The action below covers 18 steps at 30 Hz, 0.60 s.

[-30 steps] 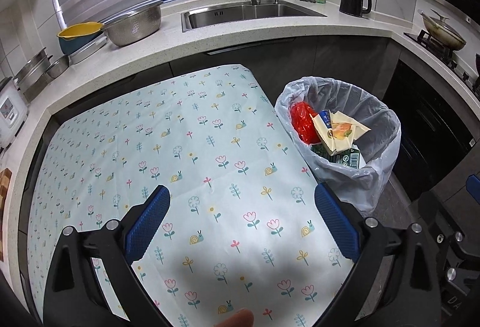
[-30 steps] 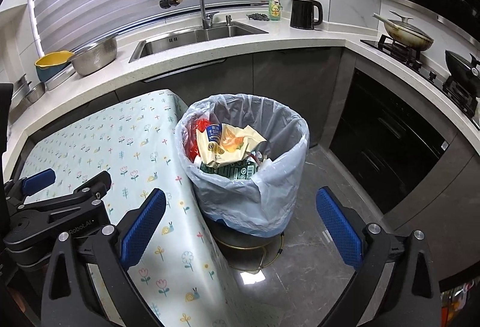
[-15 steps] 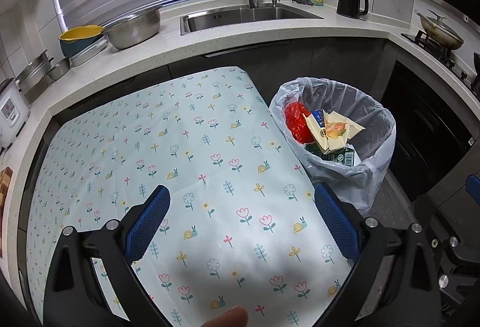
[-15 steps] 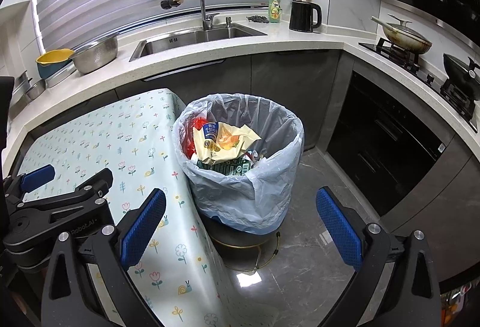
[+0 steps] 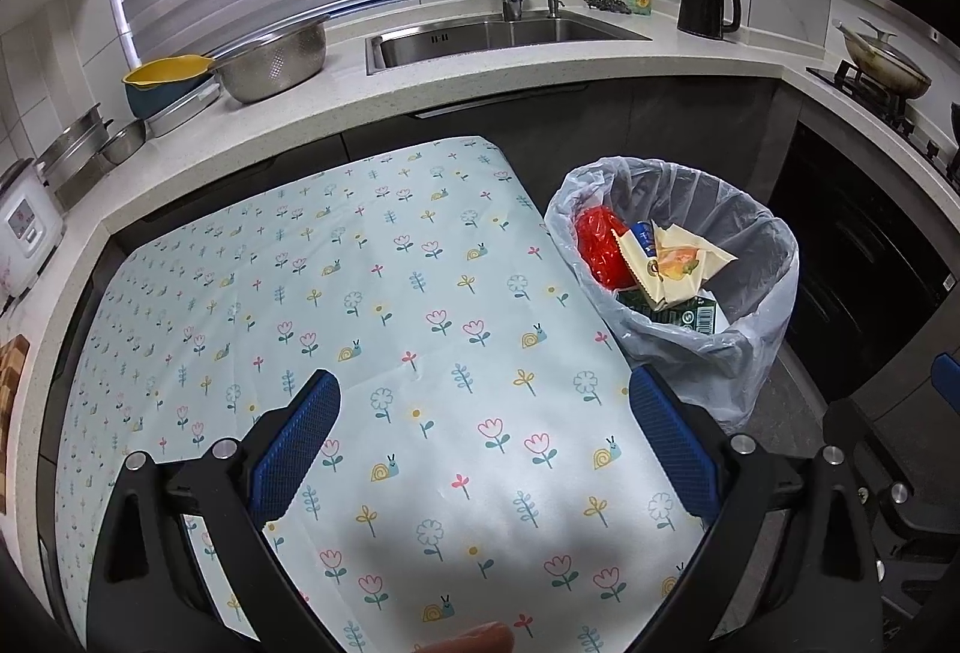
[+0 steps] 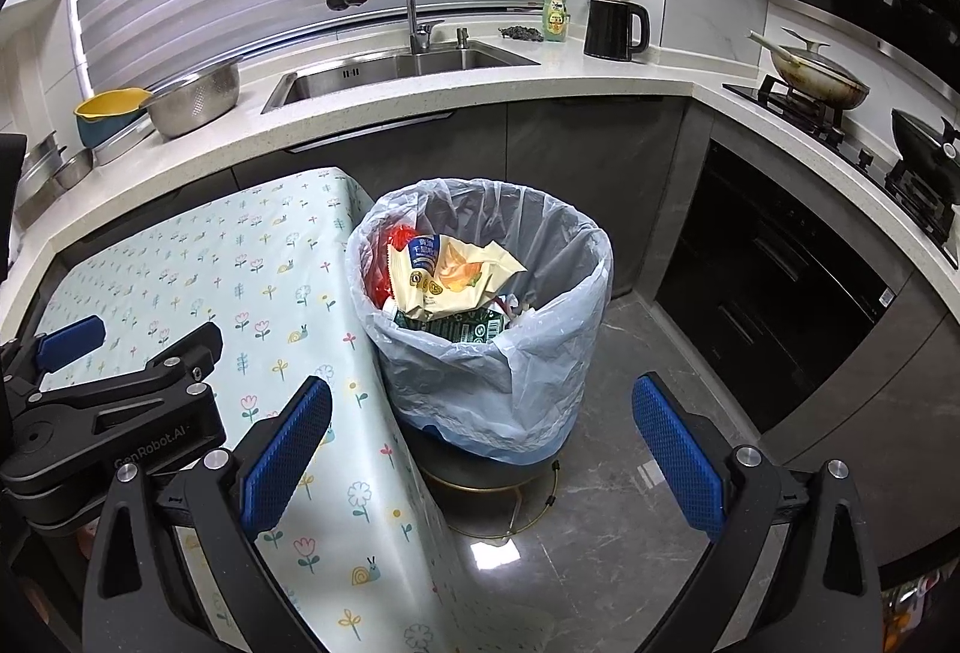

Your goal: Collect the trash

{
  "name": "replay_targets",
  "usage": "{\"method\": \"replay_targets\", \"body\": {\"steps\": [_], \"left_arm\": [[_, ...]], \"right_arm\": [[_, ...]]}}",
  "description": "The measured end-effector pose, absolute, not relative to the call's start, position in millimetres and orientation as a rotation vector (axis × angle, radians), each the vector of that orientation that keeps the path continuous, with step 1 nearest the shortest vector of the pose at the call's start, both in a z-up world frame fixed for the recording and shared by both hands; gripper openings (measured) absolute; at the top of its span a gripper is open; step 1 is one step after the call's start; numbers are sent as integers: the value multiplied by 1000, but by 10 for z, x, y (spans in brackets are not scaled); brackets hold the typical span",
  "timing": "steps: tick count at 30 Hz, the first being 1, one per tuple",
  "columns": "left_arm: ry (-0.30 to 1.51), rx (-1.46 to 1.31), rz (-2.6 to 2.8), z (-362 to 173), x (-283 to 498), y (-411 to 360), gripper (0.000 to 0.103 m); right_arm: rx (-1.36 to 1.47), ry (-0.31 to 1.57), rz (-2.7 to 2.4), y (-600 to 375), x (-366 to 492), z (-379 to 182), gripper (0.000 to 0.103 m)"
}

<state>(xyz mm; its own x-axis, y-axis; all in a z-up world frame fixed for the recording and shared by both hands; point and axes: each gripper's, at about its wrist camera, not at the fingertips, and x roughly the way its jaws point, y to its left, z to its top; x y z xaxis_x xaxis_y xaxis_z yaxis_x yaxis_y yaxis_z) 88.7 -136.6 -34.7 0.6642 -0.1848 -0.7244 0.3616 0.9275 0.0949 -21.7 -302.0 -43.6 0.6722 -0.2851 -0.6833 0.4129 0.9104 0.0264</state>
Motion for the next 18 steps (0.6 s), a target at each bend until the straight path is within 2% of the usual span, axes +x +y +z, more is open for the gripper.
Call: {"method": "replay_targets", "body": {"steps": [18], "left_arm": [[819, 212, -268, -439, 1026, -1332, 93]], "right_arm": [[178, 752, -377, -3047, -89, -512, 97]]}}
